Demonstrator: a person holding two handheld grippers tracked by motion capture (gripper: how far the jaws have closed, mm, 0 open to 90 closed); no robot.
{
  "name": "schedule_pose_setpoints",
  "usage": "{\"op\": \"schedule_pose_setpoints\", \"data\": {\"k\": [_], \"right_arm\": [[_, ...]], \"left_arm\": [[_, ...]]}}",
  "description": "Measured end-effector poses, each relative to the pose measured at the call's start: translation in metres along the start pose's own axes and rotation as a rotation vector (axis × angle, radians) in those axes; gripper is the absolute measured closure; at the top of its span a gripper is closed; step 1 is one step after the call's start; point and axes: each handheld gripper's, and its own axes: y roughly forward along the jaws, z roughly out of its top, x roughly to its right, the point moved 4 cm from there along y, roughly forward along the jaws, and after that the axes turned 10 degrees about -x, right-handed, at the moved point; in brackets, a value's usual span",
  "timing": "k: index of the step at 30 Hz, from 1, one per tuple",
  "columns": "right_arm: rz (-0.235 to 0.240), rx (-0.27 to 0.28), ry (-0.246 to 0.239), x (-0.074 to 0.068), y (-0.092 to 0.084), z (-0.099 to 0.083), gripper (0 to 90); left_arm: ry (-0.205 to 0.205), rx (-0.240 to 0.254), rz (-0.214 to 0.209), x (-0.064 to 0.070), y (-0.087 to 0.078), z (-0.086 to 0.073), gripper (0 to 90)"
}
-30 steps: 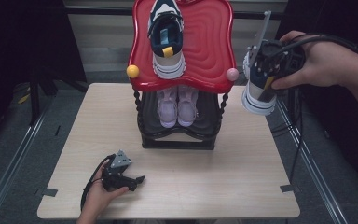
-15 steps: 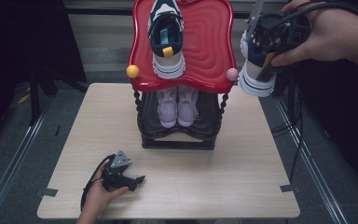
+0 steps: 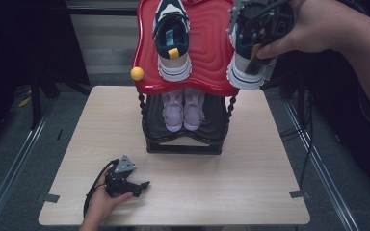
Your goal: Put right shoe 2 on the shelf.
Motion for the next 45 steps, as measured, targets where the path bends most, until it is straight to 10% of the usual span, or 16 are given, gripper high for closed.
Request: {"op": "schedule_pose_setpoints", "data": {"k": [45], "right_arm": [[-0.136, 0.004, -0.079, 0.022, 0.02, 0.072, 68.2]], "left_arm": [[0.005, -0.008, -0.003, 0.0, 0.0, 0.0, 10.9]]}}
